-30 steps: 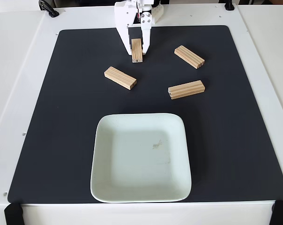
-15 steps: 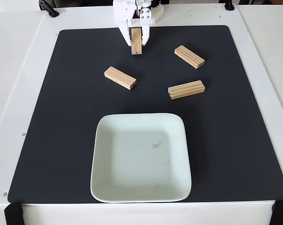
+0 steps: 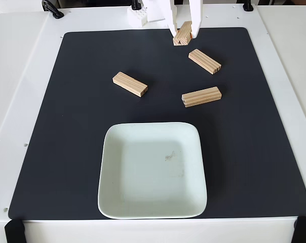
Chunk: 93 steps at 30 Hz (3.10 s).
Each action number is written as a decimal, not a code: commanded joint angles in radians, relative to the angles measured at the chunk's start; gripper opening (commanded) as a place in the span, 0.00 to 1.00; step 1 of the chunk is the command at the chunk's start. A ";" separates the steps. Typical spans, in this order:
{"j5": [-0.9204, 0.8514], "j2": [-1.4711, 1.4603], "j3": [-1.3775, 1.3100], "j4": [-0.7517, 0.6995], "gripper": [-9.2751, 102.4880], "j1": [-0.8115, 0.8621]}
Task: Pick up the wooden block and place them on the plate.
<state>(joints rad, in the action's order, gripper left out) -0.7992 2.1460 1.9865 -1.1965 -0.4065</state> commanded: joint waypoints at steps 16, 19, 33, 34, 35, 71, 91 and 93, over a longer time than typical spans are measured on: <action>0.676 -0.761 -0.861 0.121 0.08 0.160; 0.683 -0.899 -1.028 0.130 0.08 0.190; 0.807 -1.331 -1.528 0.130 0.08 0.259; 0.808 -1.348 -1.540 0.130 0.08 0.262; 0.808 -1.359 -1.549 0.130 0.08 0.264; 0.841 -1.471 -1.574 0.218 0.08 0.235; 0.850 -1.471 -1.571 0.233 0.08 0.245; 0.851 -1.471 -1.566 0.232 0.09 0.253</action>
<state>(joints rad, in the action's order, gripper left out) 0.0476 0.6581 0.4587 -0.9649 -0.1565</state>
